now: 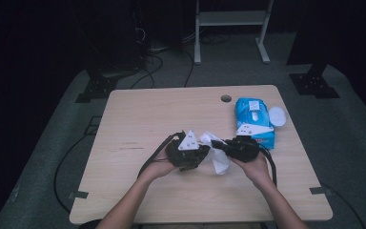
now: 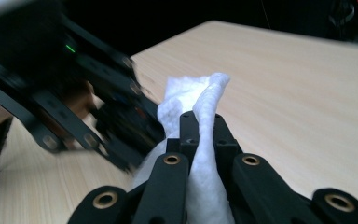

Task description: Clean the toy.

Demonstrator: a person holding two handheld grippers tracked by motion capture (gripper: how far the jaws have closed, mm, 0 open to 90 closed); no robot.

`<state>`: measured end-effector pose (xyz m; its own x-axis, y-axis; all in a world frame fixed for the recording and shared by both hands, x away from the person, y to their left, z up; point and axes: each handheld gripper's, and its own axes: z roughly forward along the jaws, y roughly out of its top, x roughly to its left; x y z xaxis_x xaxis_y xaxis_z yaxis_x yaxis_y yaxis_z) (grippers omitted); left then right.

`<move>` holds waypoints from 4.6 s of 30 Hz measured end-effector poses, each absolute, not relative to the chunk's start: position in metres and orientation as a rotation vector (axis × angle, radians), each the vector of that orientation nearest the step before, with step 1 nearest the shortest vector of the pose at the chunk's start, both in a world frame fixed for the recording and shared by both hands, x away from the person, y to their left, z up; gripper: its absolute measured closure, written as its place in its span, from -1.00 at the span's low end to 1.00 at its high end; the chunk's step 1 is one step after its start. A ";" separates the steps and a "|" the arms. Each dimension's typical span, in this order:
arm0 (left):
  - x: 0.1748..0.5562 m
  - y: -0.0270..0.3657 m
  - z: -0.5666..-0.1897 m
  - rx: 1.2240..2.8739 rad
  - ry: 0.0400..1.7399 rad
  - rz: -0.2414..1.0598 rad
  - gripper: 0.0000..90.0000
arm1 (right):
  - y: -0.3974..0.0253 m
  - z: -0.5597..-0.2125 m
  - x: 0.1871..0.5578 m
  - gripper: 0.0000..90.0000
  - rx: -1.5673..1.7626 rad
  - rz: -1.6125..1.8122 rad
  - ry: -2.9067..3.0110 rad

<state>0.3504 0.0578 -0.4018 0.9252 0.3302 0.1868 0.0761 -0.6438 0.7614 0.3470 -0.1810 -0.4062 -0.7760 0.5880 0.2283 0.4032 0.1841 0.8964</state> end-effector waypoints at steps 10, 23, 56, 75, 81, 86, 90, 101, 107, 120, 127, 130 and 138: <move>0.349 0.049 -0.395 2.182 0.264 0.404 0.45 | -0.188 -0.401 0.343 0.92 0.989 1.784 2.249; 0.343 0.091 -0.401 2.095 0.342 0.419 0.44 | -0.151 -0.403 0.351 0.92 0.915 1.779 2.305; 0.352 0.151 -0.450 2.210 0.512 0.383 0.43 | -0.068 -0.437 0.371 0.92 0.781 1.496 2.465; 0.365 0.130 -0.446 2.276 0.516 0.357 0.17 | -0.107 -0.435 0.379 0.92 0.859 1.376 2.343; 0.373 0.123 -0.450 2.320 0.536 0.355 0.24 | -0.089 -0.437 0.373 0.92 0.784 1.475 2.411; 0.374 0.129 -0.451 2.315 0.528 0.350 0.27 | -0.096 -0.437 0.376 0.92 0.793 1.441 2.382; 0.373 0.136 -0.450 2.322 0.505 0.344 0.27 | -0.117 -0.437 0.382 0.92 0.869 1.419 2.344; 0.380 0.113 -0.440 2.393 0.493 0.371 -0.05 | -0.130 -0.436 0.377 0.92 0.889 1.443 2.331; 0.388 0.096 -0.436 2.458 0.488 0.369 0.04 | -0.136 -0.435 0.376 0.92 0.894 1.447 2.322; 0.393 0.077 -0.436 2.568 0.465 0.338 0.07 | -0.152 -0.441 0.374 0.92 0.951 1.471 2.310; 0.393 0.072 -0.433 2.567 0.456 0.380 0.27 | -0.152 -0.441 0.373 0.92 0.952 1.506 2.326; 0.387 0.073 -0.426 2.498 0.421 0.367 0.27 | -0.153 -0.437 0.370 0.92 0.934 1.537 2.316; 0.367 0.064 -0.417 2.353 0.345 0.392 0.27 | -0.148 -0.412 0.353 0.92 0.837 1.684 2.234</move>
<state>0.3675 0.0644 -0.4169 0.9181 0.3524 0.1817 0.1350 -0.7088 0.6924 0.3529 -0.1481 -0.4115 -0.8130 0.5602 0.1586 0.3067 0.1806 0.9345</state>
